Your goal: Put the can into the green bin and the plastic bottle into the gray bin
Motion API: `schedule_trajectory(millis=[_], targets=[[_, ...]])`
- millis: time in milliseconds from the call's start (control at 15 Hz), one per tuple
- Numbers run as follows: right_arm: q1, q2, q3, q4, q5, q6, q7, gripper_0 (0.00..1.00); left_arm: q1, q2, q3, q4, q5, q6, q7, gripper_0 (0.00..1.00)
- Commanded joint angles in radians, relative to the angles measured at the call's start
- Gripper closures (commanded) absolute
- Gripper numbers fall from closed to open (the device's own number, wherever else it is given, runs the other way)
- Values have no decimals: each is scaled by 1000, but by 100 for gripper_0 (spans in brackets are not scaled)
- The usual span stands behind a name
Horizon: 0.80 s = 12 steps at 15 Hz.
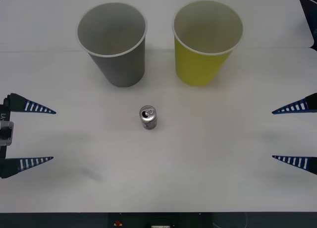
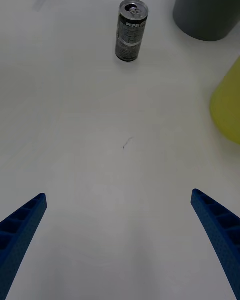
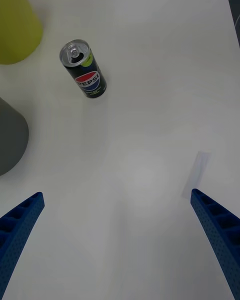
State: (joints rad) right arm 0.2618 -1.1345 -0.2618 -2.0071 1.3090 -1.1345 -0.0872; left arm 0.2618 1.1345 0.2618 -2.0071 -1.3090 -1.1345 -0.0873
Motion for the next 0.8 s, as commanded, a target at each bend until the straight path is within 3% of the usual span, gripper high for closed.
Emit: schedule_trajectory(millis=[67, 400, 667, 800], targets=[[0, 0, 0, 0, 0, 0, 0, 0, 0, 0, 0, 0, 0, 0, 0, 0], [0, 0, 0, 0, 0, 0, 0, 0, 4, -33, 63, -18, -33, 24, -9, 0], [0, 0, 0, 0, 0, 0, 0, 0, 1, -48, 20, 18, -36, 53, 11, 0], [0, 0, 0, 0, 0, 0, 0, 0, -10, -50, -29, 56, 7, 76, 14, 0]])
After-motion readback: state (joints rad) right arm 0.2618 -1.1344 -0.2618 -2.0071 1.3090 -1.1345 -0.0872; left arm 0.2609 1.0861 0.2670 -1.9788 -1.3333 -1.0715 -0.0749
